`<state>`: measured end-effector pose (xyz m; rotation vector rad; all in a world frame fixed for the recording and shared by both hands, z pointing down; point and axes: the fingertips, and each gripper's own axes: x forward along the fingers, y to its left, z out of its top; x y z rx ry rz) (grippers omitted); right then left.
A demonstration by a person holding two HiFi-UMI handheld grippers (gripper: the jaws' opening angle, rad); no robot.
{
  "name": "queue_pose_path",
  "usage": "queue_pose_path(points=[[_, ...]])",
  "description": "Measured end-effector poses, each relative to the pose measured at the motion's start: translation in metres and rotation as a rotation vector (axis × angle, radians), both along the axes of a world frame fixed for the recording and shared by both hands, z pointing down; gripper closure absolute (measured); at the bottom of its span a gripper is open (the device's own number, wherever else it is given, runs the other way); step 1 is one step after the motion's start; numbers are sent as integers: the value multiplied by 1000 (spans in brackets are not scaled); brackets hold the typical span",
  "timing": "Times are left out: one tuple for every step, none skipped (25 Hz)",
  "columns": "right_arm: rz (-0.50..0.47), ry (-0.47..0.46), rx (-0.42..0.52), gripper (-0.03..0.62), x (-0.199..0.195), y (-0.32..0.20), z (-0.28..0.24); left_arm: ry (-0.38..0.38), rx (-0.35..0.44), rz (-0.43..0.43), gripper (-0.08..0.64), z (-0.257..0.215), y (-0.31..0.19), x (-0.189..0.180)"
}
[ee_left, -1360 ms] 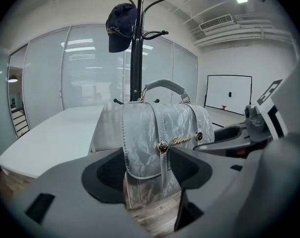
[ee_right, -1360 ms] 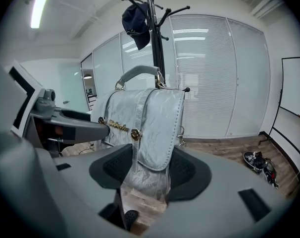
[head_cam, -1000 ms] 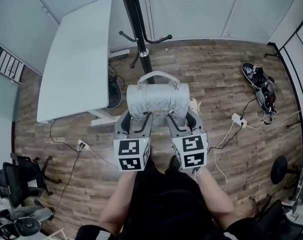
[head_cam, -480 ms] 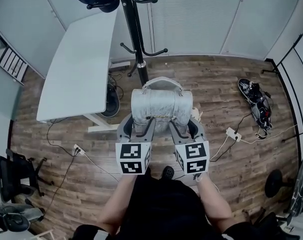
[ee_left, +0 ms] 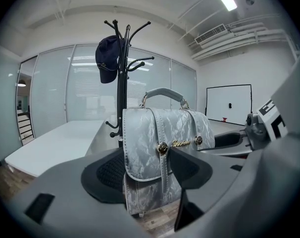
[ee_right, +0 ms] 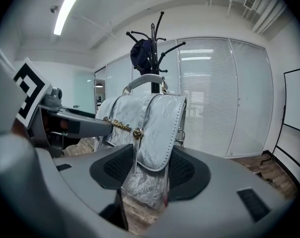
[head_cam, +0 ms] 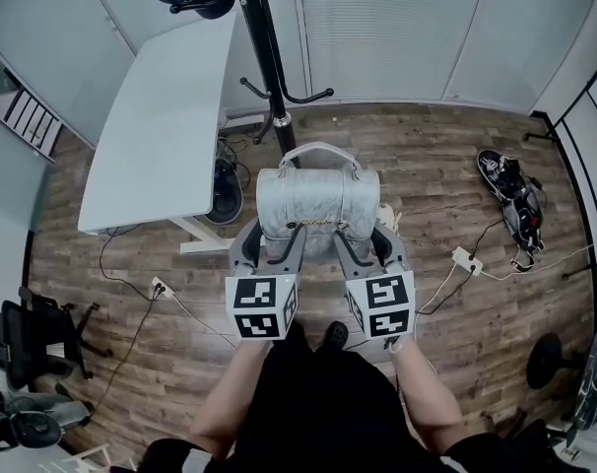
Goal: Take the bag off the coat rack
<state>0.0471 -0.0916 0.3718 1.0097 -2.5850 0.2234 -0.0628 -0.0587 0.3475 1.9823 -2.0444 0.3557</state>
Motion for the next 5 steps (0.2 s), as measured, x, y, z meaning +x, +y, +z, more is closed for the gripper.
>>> queue_pose_path(points=[[-2,-1,0,367,0,0,0,-1,0,-3,270,0,0,0],[-5,-1,1,367,0,0,0,-1,0,-5,270,0,0,1],[-7,-1,2,367,1,0,0,-1,1,-8,270,-1,0,1],[-9,0,4,367,1,0,0,0,3,-10,270,-1,0,1],[-11,1,7,367,1,0,-1,1,4,-12,270,-1,0,2]])
